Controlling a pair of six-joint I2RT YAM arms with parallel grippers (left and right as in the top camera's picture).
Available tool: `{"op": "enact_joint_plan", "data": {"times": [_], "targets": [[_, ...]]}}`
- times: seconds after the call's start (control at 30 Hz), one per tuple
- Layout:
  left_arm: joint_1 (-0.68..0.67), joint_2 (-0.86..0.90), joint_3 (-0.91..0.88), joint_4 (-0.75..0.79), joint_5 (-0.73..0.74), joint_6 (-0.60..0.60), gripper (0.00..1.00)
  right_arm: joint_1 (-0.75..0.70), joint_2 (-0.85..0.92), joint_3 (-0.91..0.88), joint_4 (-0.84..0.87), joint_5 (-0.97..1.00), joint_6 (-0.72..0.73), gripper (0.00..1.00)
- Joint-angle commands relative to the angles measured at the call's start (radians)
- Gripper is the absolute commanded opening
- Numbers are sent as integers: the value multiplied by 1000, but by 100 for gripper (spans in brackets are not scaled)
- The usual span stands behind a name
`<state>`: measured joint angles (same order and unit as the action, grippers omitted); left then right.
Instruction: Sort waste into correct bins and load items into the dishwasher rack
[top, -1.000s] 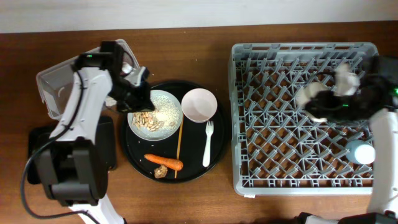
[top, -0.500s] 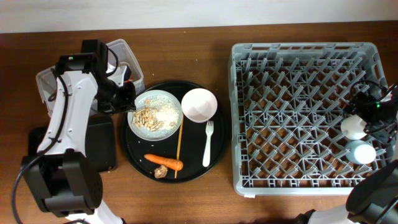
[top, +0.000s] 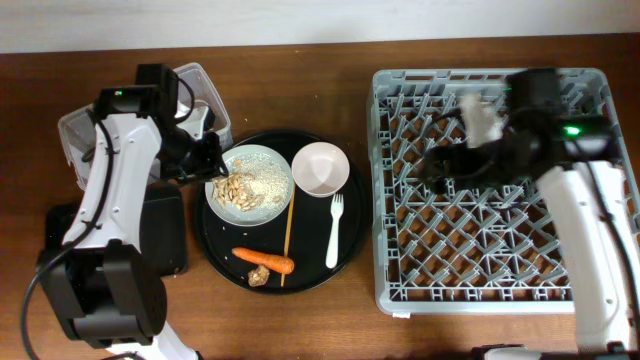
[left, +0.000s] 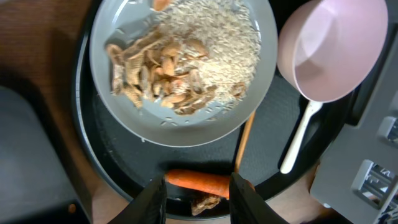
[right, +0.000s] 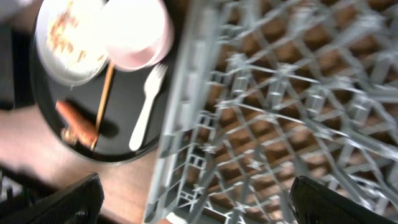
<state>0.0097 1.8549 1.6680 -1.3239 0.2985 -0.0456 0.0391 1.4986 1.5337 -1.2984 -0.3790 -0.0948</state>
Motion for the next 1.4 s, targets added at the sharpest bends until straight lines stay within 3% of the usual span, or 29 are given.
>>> {"op": "enact_joint_plan", "data": {"times": [0.0,0.07,0.2,0.43,0.5,0.53,0.57,0.77,0.83,0.87,1.07,1.1,1.13,1.2,1.23,1.37], "targets": [[-66,-20,3,38,31,8,33,77,61,8,-12,18,-24,99],[-152,-18,3,137,46,8,40,78,79,8,-23,24,-24,99],[-312,71,3,339,-28,-23,40,78,79,8,-38,25,-24,99],[-331,287,3,480,-103,-74,39,78,79,7,-46,51,-24,99],[-330,307,3,477,-101,-74,18,78,79,7,-46,51,-24,99],[-330,307,3,479,-101,-74,14,78,79,7,-46,51,-24,99],[-330,307,5,477,-101,-74,1,78,79,7,-46,51,-25,99],[-331,217,95,344,-25,-75,0,79,79,8,-26,89,-24,100],[-340,106,107,330,-25,-90,0,79,79,8,9,66,-20,79],[-364,54,107,320,-25,-98,0,79,79,8,22,21,-6,74],[-524,11,107,294,-26,-119,0,204,79,8,113,58,164,73],[-527,10,107,285,-25,-119,1,204,79,8,113,71,168,56],[-527,9,107,281,-24,-124,1,204,79,7,113,88,178,45],[-527,-10,107,270,-25,-127,1,204,86,7,114,108,201,41],[-527,-26,107,267,-25,-126,0,204,97,7,114,107,209,33],[-527,-42,107,237,-24,-127,0,204,140,7,119,98,214,31]]}}
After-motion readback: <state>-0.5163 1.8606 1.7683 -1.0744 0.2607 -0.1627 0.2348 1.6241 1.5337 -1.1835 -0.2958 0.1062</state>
